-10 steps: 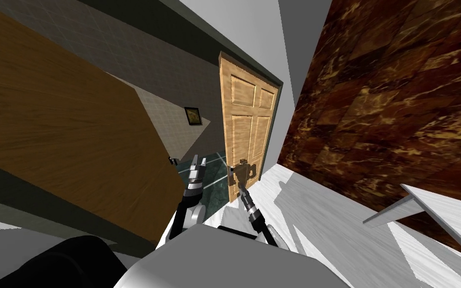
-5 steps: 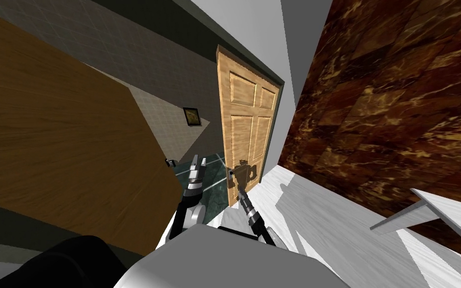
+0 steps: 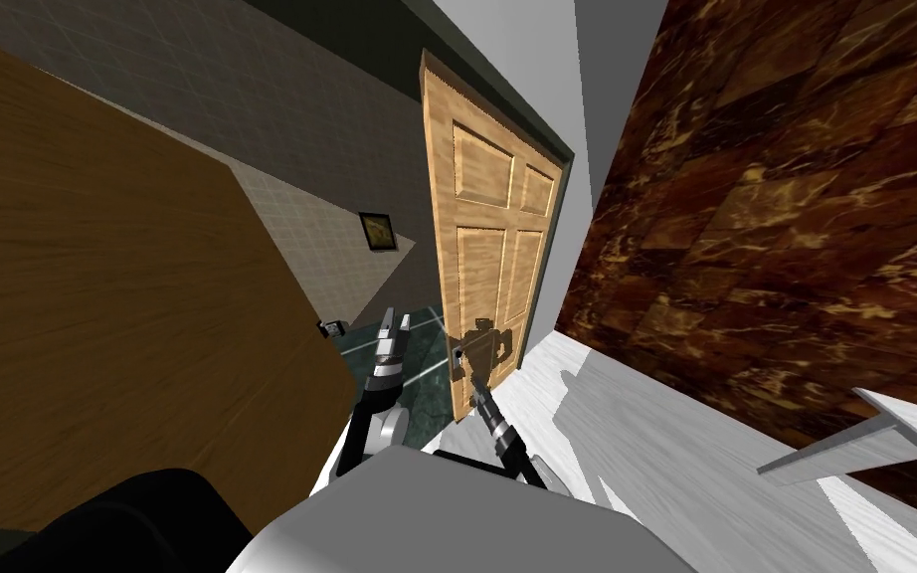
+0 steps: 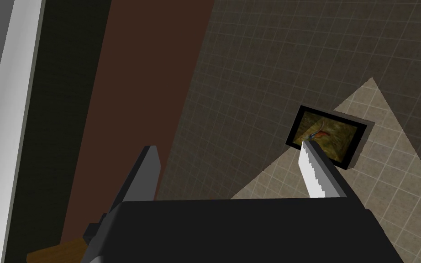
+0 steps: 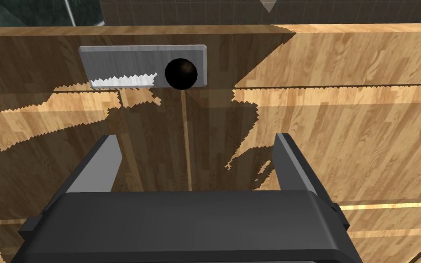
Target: Push the door open
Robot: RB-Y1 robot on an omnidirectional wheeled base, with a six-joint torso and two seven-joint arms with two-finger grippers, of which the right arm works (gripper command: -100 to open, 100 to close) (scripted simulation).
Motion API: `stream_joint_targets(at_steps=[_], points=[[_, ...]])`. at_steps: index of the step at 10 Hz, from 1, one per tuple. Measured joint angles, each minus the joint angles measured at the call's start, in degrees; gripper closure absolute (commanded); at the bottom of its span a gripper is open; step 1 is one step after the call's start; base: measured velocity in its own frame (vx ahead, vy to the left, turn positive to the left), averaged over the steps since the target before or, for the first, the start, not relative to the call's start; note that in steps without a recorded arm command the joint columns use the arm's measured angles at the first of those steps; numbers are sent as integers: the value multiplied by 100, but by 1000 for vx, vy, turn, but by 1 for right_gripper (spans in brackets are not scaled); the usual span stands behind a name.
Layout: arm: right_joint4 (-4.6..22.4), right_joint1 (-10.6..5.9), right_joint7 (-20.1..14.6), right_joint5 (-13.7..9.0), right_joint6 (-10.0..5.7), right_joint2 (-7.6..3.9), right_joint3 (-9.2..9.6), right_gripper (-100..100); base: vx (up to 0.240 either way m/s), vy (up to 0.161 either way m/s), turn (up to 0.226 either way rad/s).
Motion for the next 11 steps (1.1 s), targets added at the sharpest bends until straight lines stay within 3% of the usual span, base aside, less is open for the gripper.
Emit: stream_joint_targets(at_steps=[3,10,11], points=[[174,-51,-18,-11,-26,2,87,-100,98,29,16],[360,-96,42,-17,-12,162,-48,-100,160,119,31],[361,-97,45,-16,-20,167,-47,100,-20,-10,-8]])
